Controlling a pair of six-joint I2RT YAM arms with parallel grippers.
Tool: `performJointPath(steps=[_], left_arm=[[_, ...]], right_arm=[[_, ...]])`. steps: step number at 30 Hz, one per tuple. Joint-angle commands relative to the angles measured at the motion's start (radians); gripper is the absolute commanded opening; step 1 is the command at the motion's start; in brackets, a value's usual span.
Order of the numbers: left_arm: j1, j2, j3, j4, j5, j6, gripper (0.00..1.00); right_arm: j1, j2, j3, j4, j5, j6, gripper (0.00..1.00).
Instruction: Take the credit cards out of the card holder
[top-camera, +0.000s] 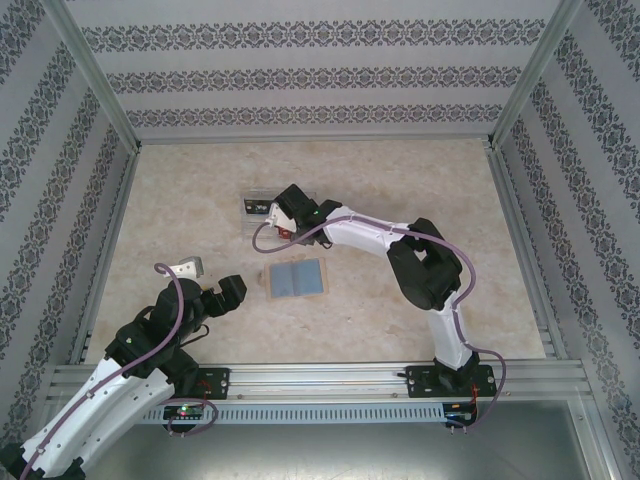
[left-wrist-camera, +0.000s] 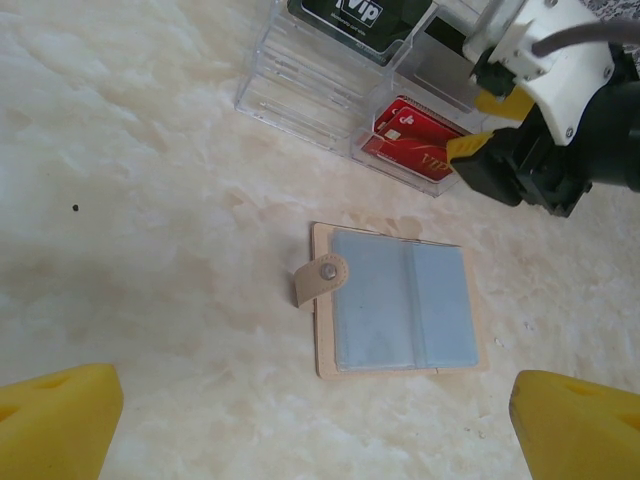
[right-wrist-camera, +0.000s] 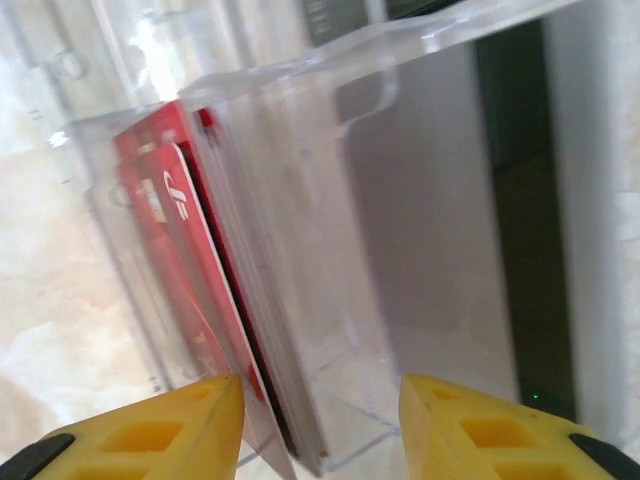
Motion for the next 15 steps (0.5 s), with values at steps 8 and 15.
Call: performJointPath(steps=[8,15], left_arm=[[0.005,0.002,-0.007,0.014,0.005,0.015,1.00],[0.005,0.009,-0.010,0.021,0.015,0.016,1.00]], right_arm=[[-0.014,-0.040,-0.011,0.039,0.021,0.080,0.45],[-0.013,-0.178,-0.122,0.076,-0.045,0.194,0.48]])
